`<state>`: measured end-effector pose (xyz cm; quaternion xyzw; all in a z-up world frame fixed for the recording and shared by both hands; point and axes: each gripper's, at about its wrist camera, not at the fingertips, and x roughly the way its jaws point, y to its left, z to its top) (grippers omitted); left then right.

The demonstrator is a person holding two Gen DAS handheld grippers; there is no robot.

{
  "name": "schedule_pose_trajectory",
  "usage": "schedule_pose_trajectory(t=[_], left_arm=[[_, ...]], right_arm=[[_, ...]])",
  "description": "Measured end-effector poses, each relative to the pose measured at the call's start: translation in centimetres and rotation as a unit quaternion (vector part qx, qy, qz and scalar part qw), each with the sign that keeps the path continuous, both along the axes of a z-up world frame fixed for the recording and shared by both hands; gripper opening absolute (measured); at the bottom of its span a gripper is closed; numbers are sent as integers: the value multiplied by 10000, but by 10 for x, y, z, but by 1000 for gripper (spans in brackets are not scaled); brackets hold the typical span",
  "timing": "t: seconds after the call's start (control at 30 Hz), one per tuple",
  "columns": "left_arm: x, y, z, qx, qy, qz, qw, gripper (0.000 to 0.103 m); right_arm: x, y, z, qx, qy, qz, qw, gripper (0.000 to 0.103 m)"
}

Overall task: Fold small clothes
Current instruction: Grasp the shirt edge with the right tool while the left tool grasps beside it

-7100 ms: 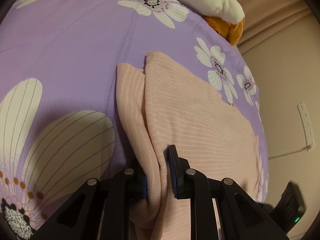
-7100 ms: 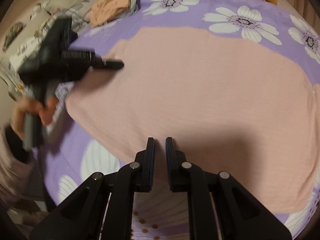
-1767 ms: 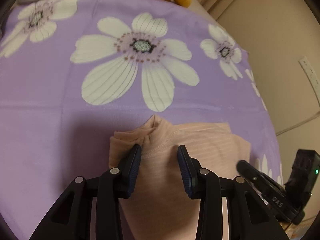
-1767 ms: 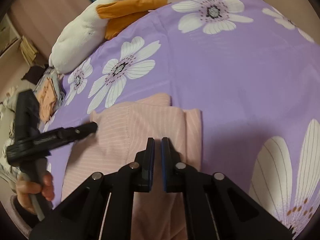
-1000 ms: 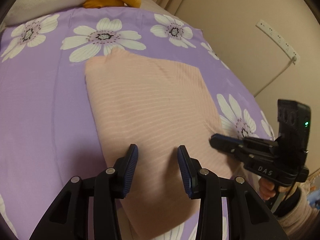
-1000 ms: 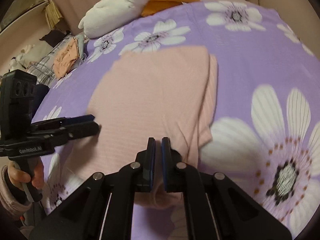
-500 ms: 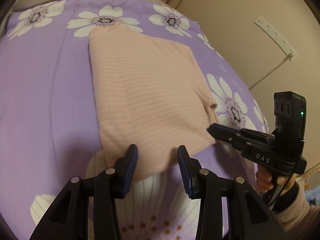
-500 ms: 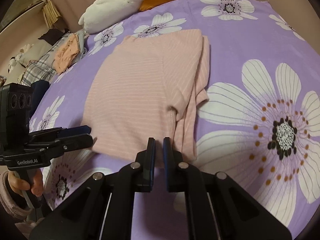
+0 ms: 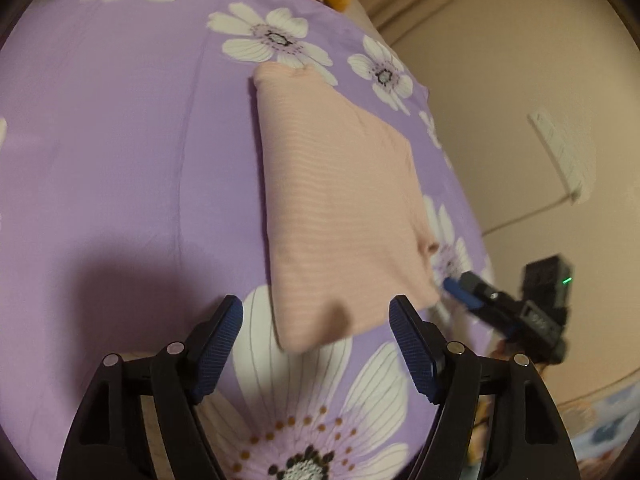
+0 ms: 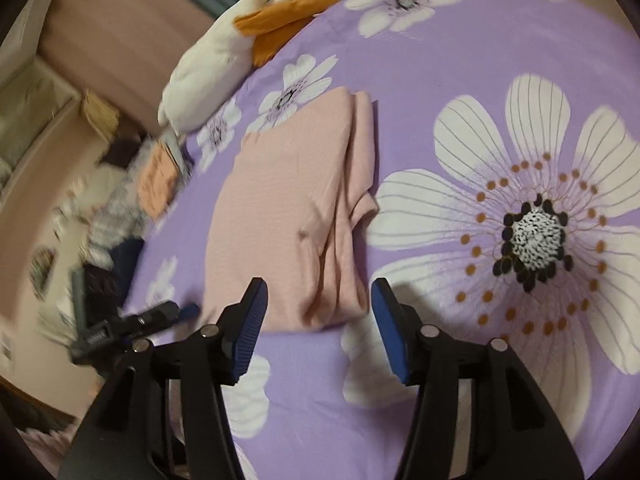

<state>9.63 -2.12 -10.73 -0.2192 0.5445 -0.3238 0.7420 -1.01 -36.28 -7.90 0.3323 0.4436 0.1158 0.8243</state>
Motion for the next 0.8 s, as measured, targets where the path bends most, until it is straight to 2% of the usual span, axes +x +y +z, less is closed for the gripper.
schedule_pose_trajectory(t=[0.17, 0.3, 0.8], left_arm=[[25, -1, -14, -561, 438, 133, 9974, 74], [37, -10, -21, -741, 558, 159, 9956, 74], [85, -47, -31, -548, 373, -147, 9977, 74]], right_arm=[[20, -7, -15, 609, 130, -167, 9979, 60], [37, -5, -20, 635, 148, -145, 9978, 60], [109, -2, -31, 525, 36, 155, 9985, 60]])
